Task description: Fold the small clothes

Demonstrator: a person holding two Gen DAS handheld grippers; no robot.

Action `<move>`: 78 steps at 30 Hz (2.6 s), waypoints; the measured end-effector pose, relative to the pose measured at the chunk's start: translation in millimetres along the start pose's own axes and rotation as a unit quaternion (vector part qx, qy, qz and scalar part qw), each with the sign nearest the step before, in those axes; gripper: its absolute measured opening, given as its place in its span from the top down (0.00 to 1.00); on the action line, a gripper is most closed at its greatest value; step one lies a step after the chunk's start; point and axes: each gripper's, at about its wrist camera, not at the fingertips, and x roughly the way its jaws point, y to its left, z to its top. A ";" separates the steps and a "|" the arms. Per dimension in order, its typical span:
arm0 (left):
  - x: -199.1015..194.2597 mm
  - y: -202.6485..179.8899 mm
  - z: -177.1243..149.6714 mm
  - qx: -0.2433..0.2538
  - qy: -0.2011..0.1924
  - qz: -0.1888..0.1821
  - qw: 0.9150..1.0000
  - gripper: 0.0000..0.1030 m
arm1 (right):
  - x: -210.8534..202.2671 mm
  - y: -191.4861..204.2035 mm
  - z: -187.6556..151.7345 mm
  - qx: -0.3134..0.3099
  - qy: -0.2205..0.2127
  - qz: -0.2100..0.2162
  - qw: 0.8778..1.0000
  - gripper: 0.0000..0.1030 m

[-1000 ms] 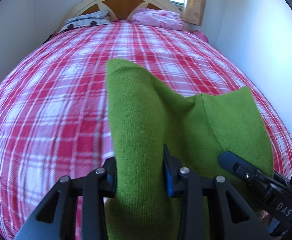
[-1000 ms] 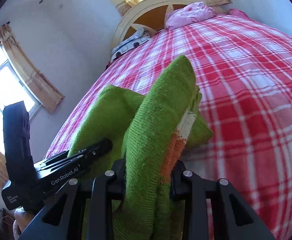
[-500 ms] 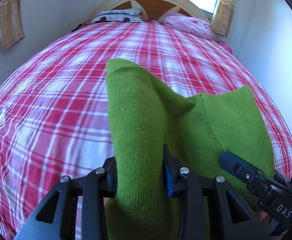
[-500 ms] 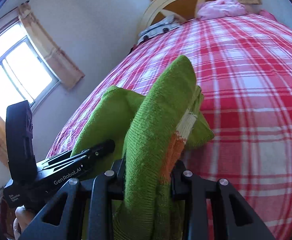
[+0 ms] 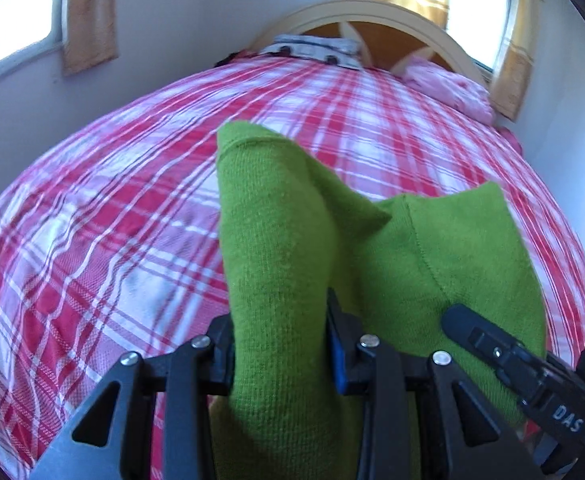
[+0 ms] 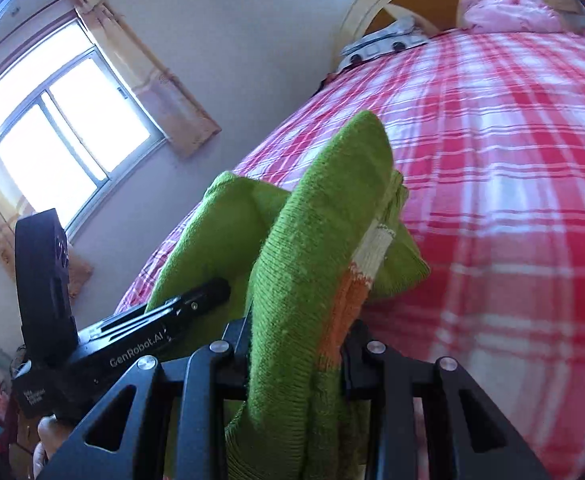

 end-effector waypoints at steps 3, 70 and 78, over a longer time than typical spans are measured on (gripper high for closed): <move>13.8 14.2 2.0 -0.026 0.004 -0.001 1.000 0.65 | 26.2 -3.8 7.7 -0.011 -0.001 -0.004 1.000 0.70; -168.1 -81.6 -134.1 0.112 -0.111 0.051 0.986 0.00 | -232.5 60.9 -134.5 -0.043 -0.152 -0.234 0.959 0.34; -215.1 -79.4 -140.3 0.119 -0.175 0.092 0.973 0.00 | -272.4 123.3 -123.3 -0.126 -0.230 -0.254 0.931 0.25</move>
